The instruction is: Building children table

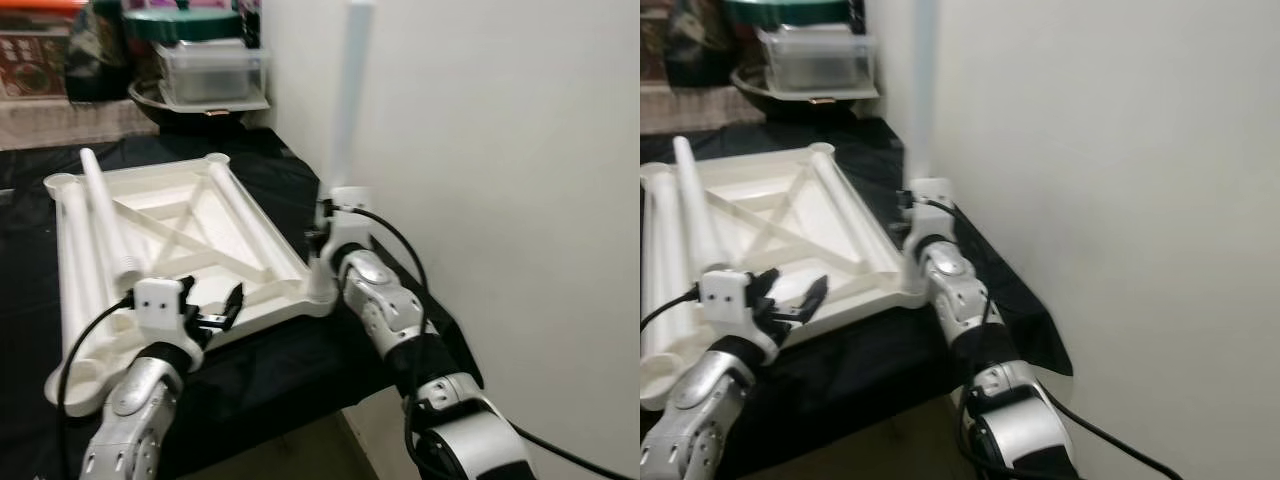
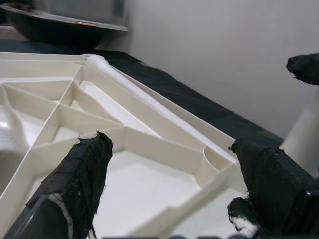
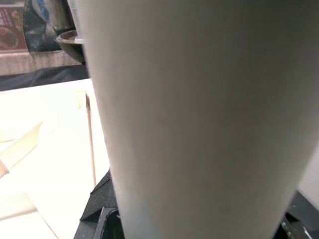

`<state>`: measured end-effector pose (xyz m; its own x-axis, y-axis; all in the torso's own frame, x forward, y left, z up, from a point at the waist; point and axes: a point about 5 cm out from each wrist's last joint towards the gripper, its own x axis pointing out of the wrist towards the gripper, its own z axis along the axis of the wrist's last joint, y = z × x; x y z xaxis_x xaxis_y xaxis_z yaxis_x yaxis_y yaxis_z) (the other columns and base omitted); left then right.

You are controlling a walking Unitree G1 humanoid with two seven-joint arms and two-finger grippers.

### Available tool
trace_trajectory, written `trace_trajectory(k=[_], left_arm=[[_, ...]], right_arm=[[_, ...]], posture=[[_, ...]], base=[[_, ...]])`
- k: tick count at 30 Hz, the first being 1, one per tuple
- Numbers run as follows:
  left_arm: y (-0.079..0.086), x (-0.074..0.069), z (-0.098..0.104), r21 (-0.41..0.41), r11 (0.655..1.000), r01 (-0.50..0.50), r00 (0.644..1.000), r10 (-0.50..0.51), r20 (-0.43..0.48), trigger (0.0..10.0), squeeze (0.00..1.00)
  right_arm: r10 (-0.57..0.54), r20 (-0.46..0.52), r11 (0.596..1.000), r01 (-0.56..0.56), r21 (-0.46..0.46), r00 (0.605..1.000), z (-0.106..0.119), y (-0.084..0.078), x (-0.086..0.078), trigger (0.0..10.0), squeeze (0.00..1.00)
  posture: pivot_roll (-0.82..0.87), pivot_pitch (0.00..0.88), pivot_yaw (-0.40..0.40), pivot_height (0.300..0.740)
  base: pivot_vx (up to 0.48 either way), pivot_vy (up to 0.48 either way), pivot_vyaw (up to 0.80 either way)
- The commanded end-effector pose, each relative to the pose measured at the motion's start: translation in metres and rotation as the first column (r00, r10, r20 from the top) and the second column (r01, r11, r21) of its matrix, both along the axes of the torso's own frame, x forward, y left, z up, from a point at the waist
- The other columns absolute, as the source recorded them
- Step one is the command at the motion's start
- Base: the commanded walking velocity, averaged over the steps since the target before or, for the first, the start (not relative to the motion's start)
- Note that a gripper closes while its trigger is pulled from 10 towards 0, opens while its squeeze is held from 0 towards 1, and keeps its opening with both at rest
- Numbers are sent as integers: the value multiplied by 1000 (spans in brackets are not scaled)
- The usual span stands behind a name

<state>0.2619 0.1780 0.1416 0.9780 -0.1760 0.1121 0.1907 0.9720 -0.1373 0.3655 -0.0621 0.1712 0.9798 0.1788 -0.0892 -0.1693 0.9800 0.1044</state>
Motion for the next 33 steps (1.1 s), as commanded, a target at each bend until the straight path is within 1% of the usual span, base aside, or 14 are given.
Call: trace_trajectory(k=[1,2,3,4,5,11,12,16,20,23,25,28,30,33], left_arm=[[-6,1,1,-6,1000,22,1000,-22,6,10000,0],[-6,1,1,-6,1000,22,1000,-22,6,10000,0],[-6,1,2,-6,1000,23,1000,-23,6,10000,0],[-6,1,2,-6,1000,23,1000,-23,6,10000,0],[-6,1,2,-6,1000,26,1000,-26,6,10000,0],[-5,2,2,-6,1000,30,1000,-30,8,10000,0],[-5,2,3,-6,1000,27,1000,-26,10,10000,0],[-5,3,3,-7,1000,22,1000,-22,12,10000,0],[-6,3,3,-6,1000,19,1000,-19,13,10000,0],[-6,2,3,-6,1000,16,1000,-16,13,10000,0],[-6,2,3,-6,1000,14,1000,-14,13,10000,0],[-6,2,3,-7,1000,13,1000,-13,13,10000,0],[-6,1,3,-7,1000,15,1000,-15,11,10000,0],[-6,1,4,-8,1000,17,1000,-17,11,10000,0]], right_arm=[[22,-150,999,-27,-33,988,-26,2,-9,3373,0],[22,-150,999,-27,-33,988,-26,2,-9,3373,0],[95,-129,995,-97,-11,987,-22,12,-12,10000,0],[95,-129,995,-97,-11,987,-22,12,-12,10000,0],[150,-92,989,-148,31,984,-15,20,-12,10000,1000],[376,72,913,-382,140,924,19,39,-11,10000,965],[550,171,807,-573,142,817,34,47,-20,10000,0],[842,252,485,-874,37,477,43,54,-48,10000,0],[915,202,359,-933,-13,349,31,55,-58,10000,0],[913,163,381,-925,-15,373,21,59,-56,9686,0],[839,116,536,-844,-9,531,11,60,-41,0,0],[793,88,605,-796,-1,603,7,59,-35,0,0],[431,-33,902,-430,38,902,-10,36,-4,0,0],[112,-142,993,-107,42,983,-30,5,5,0,0]], posture=[[130,0,-139,740],[130,0,-139,740],[119,0,-127,740],[119,0,-127,740],[117,0,-126,740],[120,0,-136,740],[120,0,-138,740],[121,0,-139,740],[130,0,-147,740],[134,0,-149,740],[139,0,-148,740],[139,0,-147,740],[126,0,-140,740],[125,0,-138,740]], base=[[0,0,0],[0,0,0],[0,0,0],[0,0,0],[0,0,0],[0,0,0],[0,0,0],[0,0,0],[0,0,0],[0,0,0],[0,0,0],[0,0,0],[0,0,0],[0,0,0]])
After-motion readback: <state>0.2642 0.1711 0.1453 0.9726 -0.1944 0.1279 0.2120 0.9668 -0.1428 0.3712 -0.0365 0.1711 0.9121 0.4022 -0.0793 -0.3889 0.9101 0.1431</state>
